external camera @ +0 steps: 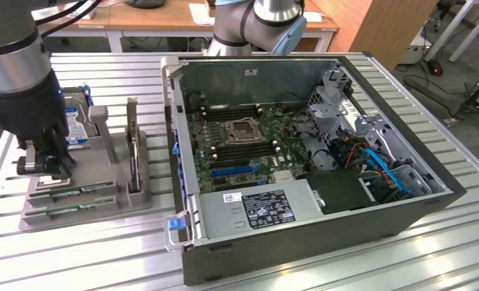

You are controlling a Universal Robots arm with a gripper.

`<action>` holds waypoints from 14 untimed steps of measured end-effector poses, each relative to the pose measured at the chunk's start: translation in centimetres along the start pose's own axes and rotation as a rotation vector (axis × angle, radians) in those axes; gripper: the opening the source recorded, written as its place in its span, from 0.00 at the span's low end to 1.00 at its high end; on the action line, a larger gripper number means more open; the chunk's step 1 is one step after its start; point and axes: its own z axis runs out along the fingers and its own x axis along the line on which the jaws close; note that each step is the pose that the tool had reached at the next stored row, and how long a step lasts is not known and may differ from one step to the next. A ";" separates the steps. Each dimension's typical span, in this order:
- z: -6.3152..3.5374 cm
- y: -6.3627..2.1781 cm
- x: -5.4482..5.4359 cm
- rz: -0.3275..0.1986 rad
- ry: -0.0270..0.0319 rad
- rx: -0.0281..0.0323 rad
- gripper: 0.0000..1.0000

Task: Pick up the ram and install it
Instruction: 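Pick up the ram and move it above insertion slot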

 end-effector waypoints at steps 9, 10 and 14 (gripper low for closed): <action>1.22 -0.05 0.0 0.000 0.0018 0.0000 0.29; 1.33 -0.05 0.0 0.000 0.0017 0.0001 0.29; 1.77 -0.07 0.0 0.000 0.0018 0.0001 0.29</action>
